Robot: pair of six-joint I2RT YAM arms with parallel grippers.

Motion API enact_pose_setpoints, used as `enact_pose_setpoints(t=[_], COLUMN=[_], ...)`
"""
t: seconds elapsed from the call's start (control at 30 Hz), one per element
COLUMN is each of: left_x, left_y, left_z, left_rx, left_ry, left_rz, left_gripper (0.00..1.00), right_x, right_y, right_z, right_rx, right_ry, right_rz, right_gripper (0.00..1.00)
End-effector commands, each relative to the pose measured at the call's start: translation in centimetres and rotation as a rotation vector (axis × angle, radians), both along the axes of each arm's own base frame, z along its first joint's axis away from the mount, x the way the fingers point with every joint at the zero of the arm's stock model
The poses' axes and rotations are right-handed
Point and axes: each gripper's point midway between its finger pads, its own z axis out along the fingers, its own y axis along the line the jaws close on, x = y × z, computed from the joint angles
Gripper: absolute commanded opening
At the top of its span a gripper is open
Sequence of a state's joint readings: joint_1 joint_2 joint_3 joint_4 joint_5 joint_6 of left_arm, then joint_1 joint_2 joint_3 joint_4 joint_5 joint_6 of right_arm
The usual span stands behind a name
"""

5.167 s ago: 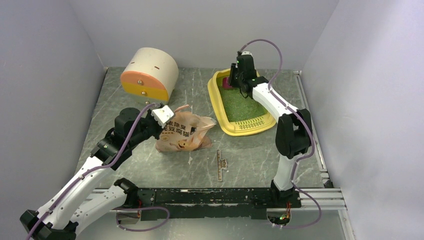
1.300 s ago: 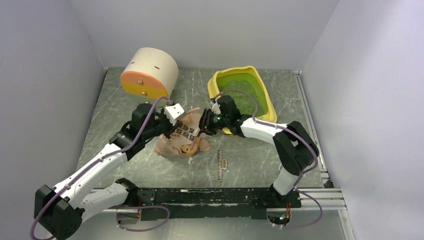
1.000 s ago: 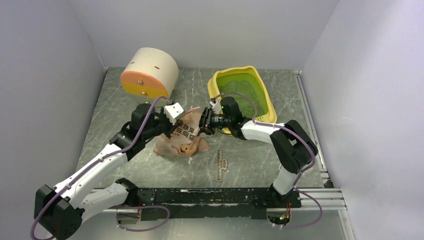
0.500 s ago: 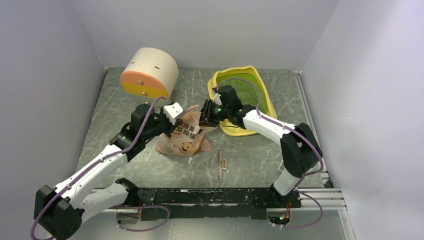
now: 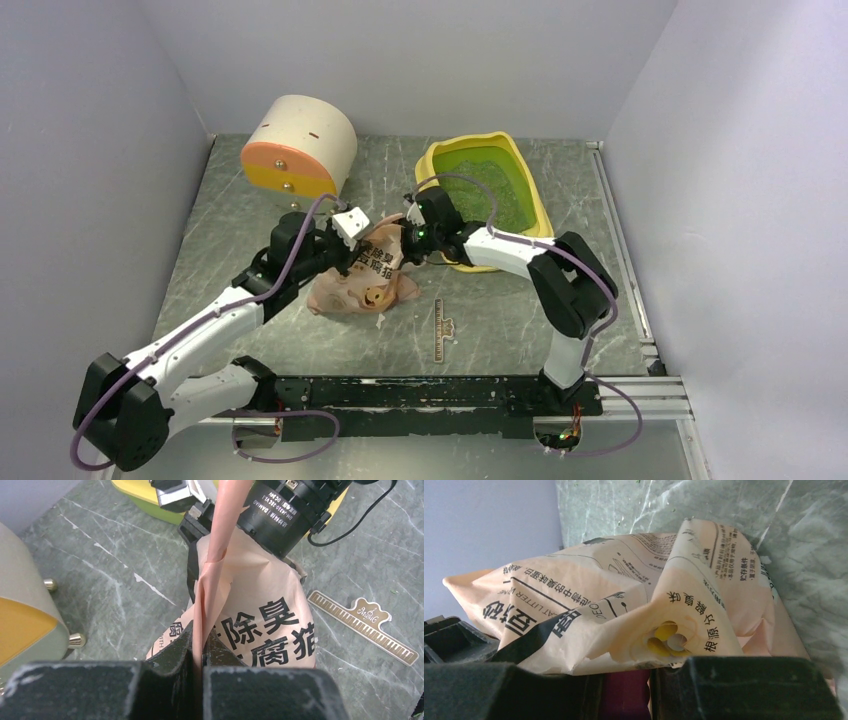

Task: Fill the litter box with clean litter
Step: 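Scoop the cat litter from the cat litter bag.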

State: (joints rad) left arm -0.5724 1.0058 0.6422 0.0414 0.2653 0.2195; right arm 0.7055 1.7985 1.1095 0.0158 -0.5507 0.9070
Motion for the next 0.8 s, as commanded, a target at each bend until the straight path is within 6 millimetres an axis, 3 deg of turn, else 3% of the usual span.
enact_pose_setpoints(t=[0.0,0.13,0.37,0.77], left_x=[-0.2,0.2,0.8,0.3], left_y=[-2.4,-2.9,-3.6,-3.2], left_z=[2.7,2.8,4.3,5.3], left_rx=[-0.12,-0.113,-0.147,-0.174], left_ry=[-0.055,-0.057,-0.086,-0.108], left_rz=[-0.093,-0.115,-0.129,-0.113], left_gripper=[0.05,0.05,0.05,0.05], right_x=[-1.5,-1.6,-1.4,0.2], right_y=[2.5,2.7,3.5,1.4], right_z=[2.0,2.6,5.4,10.9], right_rx=[0.185,0.22,0.363,0.605], right_ry=[0.073,0.086,0.113,0.123], right_rz=[0.083,0.087,0.119,0.037], right_gripper=[0.0,0.0,0.0,0.0])
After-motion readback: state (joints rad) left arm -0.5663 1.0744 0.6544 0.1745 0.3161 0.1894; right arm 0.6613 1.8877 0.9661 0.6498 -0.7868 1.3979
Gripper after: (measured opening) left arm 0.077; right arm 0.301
